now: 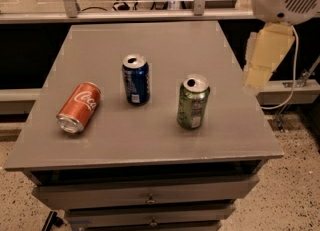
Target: Place coke can upright
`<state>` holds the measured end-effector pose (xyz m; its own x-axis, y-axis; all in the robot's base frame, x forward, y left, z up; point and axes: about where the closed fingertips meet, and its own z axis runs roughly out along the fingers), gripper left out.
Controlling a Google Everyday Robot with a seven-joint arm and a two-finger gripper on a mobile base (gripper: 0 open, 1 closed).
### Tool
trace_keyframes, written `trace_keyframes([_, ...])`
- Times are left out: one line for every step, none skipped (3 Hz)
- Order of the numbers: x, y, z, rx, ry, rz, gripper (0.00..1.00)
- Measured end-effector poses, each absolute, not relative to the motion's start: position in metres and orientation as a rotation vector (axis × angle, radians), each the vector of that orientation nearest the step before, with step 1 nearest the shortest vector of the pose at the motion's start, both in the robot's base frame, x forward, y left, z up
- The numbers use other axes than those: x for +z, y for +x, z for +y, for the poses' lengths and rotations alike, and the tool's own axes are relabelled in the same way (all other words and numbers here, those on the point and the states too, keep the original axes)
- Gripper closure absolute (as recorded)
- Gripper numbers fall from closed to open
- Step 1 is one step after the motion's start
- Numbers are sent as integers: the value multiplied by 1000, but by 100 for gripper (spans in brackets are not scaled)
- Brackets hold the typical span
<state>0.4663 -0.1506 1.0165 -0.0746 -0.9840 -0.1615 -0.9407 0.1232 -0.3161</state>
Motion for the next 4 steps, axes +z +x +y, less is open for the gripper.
trace_keyframes([1034,477,-101,-224,-2005,1946,0])
trace_keyframes([1045,481,-51,-248,-2111,1808,0])
trace_keyframes([1045,474,-10,-259,-2180,1698,0])
trace_keyframes([1030,466,18,-265,-2244,1633,0])
